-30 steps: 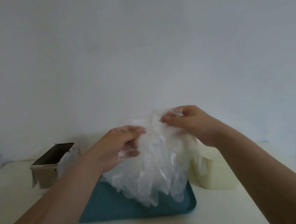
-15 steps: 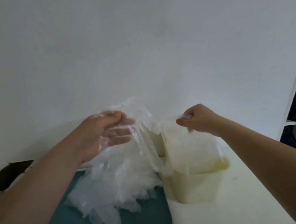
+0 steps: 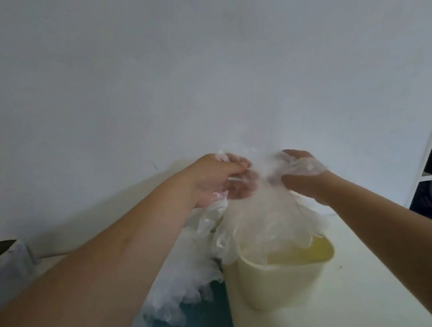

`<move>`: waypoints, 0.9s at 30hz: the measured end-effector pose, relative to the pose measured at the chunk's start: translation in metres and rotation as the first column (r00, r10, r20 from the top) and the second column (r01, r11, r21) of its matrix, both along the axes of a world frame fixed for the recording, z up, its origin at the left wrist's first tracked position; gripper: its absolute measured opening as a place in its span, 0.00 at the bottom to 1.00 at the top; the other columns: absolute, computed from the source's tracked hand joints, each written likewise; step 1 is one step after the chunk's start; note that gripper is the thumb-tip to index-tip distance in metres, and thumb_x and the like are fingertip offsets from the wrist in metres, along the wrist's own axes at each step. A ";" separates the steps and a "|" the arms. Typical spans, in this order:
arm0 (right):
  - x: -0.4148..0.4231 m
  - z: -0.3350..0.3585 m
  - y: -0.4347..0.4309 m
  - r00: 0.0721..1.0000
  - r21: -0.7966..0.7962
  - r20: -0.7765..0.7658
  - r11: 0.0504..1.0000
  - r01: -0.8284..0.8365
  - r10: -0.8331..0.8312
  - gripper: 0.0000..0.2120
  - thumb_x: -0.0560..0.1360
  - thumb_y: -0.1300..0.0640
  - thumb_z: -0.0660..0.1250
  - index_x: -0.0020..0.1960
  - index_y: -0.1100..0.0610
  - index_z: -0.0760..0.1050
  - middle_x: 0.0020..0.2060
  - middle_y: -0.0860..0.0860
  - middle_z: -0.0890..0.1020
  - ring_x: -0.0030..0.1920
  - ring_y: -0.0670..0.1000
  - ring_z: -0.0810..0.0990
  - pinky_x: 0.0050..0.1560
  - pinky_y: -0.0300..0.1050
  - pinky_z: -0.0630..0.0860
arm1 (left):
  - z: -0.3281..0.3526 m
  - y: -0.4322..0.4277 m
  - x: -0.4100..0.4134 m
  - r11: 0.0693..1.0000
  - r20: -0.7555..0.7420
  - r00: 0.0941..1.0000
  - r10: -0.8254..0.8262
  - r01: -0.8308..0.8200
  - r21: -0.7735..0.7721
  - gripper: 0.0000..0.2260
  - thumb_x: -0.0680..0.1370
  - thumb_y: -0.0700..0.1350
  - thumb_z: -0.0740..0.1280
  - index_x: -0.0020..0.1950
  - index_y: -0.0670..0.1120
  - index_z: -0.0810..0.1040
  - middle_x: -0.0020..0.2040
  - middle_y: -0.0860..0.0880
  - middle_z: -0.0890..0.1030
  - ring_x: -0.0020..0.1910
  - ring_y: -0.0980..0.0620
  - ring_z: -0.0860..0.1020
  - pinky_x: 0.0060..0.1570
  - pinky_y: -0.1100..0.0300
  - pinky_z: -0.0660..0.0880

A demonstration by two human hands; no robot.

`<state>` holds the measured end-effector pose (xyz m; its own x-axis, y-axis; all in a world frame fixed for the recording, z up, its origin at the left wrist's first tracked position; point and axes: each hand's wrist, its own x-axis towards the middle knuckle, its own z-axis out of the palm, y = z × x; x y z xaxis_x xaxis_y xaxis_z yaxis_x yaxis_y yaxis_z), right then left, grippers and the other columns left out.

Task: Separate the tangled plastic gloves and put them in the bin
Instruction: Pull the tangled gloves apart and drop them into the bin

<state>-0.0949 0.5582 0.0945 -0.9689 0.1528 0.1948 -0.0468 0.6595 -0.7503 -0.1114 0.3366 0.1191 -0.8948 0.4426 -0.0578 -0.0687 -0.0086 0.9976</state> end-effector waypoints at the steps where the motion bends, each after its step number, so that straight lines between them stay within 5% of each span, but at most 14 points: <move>1: 0.004 0.004 0.010 0.999 0.016 -0.051 1.000 0.003 -0.002 0.27 0.68 0.59 0.78 0.67 0.52 0.77 0.55 0.54 0.80 0.52 0.54 0.83 0.54 0.49 0.80 | -0.007 0.010 -0.007 0.999 0.022 0.999 0.025 -0.024 -0.040 0.02 0.83 0.36 0.68 0.53 0.42 0.78 0.41 0.41 0.86 0.34 0.47 0.85 0.37 0.52 0.84; 6: 0.038 0.029 0.021 0.925 0.057 -0.339 0.978 0.202 -0.171 0.20 0.80 0.64 0.61 0.68 0.52 0.77 0.60 0.49 0.80 0.59 0.50 0.79 0.59 0.41 0.72 | -0.037 0.051 -0.021 0.973 0.047 0.986 0.159 -0.149 -0.175 0.10 0.81 0.29 0.66 0.44 0.43 0.77 0.37 0.42 0.81 0.26 0.51 0.80 0.29 0.58 0.76; 9: 0.055 0.028 -0.005 0.993 0.054 -0.118 0.998 0.012 -0.006 0.16 0.85 0.50 0.59 0.66 0.57 0.78 0.54 0.54 0.83 0.54 0.55 0.81 0.54 0.49 0.78 | -0.046 0.063 -0.022 0.949 0.019 0.977 0.211 -0.200 -0.243 0.07 0.82 0.34 0.67 0.46 0.44 0.77 0.39 0.45 0.79 0.28 0.54 0.79 0.30 0.61 0.78; 11: 0.064 0.018 -0.025 0.984 0.125 0.139 0.984 -0.129 0.111 0.22 0.84 0.43 0.57 0.71 0.53 0.75 0.66 0.52 0.80 0.63 0.54 0.79 0.64 0.50 0.75 | -0.048 0.064 -0.023 0.930 -0.018 0.967 0.254 -0.250 -0.269 0.07 0.83 0.37 0.66 0.46 0.44 0.75 0.41 0.46 0.77 0.34 0.52 0.77 0.36 0.62 0.79; 13: 0.066 0.007 -0.040 0.937 0.193 0.304 0.952 -0.237 0.171 0.25 0.84 0.38 0.55 0.76 0.48 0.70 0.74 0.48 0.73 0.70 0.52 0.74 0.70 0.48 0.70 | -0.047 0.059 -0.023 0.926 -0.023 0.958 0.287 -0.284 -0.250 0.03 0.81 0.36 0.68 0.48 0.41 0.78 0.40 0.45 0.78 0.36 0.48 0.78 0.29 0.62 0.76; 15: 0.062 -0.002 -0.050 0.890 0.229 0.419 0.927 -0.296 0.180 0.28 0.84 0.37 0.54 0.81 0.45 0.62 0.79 0.48 0.66 0.76 0.53 0.68 0.73 0.48 0.65 | -0.045 0.049 -0.021 0.929 -0.022 0.941 0.337 -0.336 -0.153 0.05 0.77 0.33 0.69 0.50 0.40 0.82 0.44 0.41 0.79 0.41 0.45 0.78 0.39 0.58 0.74; 18: 0.047 -0.015 -0.064 0.841 0.341 0.517 0.863 -0.372 0.158 0.31 0.81 0.35 0.58 0.82 0.39 0.55 0.80 0.47 0.64 0.75 0.56 0.69 0.73 0.50 0.67 | -0.041 0.024 -0.014 0.916 -0.053 0.916 0.399 -0.400 -0.021 0.08 0.76 0.31 0.67 0.45 0.44 0.77 0.49 0.43 0.80 0.48 0.45 0.79 0.54 0.55 0.76; 20: 0.034 -0.032 -0.071 0.815 0.473 0.569 0.765 -0.437 0.114 0.34 0.79 0.34 0.62 0.82 0.37 0.55 0.78 0.48 0.67 0.73 0.57 0.71 0.72 0.53 0.69 | -0.039 0.006 -0.004 0.898 -0.067 0.896 0.440 -0.440 0.015 0.08 0.78 0.32 0.67 0.51 0.44 0.78 0.57 0.40 0.83 0.54 0.43 0.83 0.62 0.51 0.81; 27: 0.016 -0.062 -0.084 0.805 0.665 0.593 0.575 -0.476 -0.019 0.28 0.80 0.36 0.58 0.79 0.38 0.62 0.77 0.49 0.69 0.75 0.59 0.68 0.76 0.63 0.63 | -0.049 -0.041 0.032 0.891 -0.116 0.885 0.451 -0.454 0.001 0.09 0.80 0.35 0.70 0.58 0.44 0.80 0.58 0.41 0.84 0.57 0.45 0.85 0.60 0.50 0.83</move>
